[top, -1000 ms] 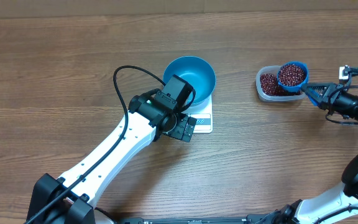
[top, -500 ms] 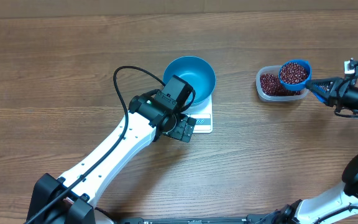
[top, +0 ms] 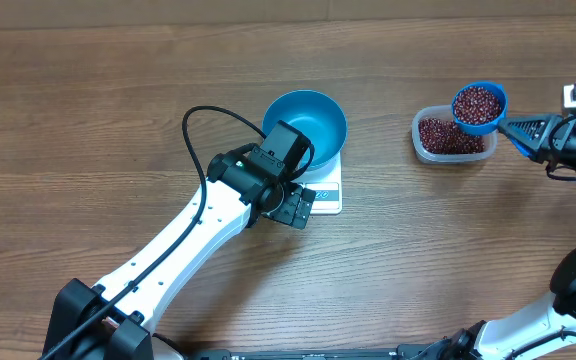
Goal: Scoop item into bowl and weigh 150g on scale
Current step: 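Carry the bean-filled blue scoop with the right gripper over the teal bowl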
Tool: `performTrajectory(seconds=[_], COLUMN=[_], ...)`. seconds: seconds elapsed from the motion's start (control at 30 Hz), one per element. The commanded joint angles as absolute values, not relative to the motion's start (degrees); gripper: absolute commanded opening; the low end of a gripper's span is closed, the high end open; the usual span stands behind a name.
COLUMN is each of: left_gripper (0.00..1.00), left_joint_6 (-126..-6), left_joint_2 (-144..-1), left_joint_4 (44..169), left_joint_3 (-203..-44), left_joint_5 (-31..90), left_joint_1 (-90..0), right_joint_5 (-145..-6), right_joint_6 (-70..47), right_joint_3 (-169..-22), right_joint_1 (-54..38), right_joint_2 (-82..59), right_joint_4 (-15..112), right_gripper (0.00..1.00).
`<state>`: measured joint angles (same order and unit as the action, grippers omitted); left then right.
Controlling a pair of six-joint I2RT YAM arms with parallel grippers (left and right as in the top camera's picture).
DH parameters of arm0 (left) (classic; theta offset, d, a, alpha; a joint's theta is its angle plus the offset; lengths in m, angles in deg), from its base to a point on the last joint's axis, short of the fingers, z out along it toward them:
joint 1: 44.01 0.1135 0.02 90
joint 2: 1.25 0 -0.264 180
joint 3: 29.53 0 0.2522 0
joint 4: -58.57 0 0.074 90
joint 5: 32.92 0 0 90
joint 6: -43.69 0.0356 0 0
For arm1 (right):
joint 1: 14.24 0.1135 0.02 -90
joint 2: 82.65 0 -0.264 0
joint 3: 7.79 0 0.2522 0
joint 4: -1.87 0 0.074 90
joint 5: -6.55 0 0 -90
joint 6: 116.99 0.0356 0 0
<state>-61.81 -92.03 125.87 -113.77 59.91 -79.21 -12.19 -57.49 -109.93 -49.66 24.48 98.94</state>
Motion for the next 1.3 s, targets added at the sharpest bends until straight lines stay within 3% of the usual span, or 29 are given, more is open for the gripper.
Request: performTrajectory(seconds=[0.0, 0.37, 0.6, 0.97, 1.27], left_gripper=[1.0, 0.99, 1.0, 0.99, 1.0], left_joint_6=[-61.7, -61.7, -61.7, -61.7, -61.7], left_joint_2=[-92.0, -92.0, -92.0, -92.0, -92.0], left_joint_4=[125.8, 125.8, 125.8, 125.8, 125.8], left_joint_3=[-113.2, -113.2, -113.2, -113.2, -113.2], left_joint_5=[60.7, 60.6, 60.6, 60.6, 60.6], left_joint_1=[-79.3, -79.3, -79.3, -79.3, -79.3], right_joint_5=[-8.3, -3.0, -3.4, -18.4, -29.3], right_joint_6=[-58.8, -58.3, -57.5, -34.7, -32.9], right_joint_3=[-112.1, -113.2, -113.2, -113.2, -113.1], right_joint_1=[-46.0, -29.8, -18.5, -10.4, -7.8], right_joint_2=[24.1, 24.1, 24.1, 24.1, 24.1], right_joint_4=[98.6, 93.1, 82.6, 62.6, 59.6], right_gripper=[0.04, 0.04, 0.04, 0.04, 0.04])
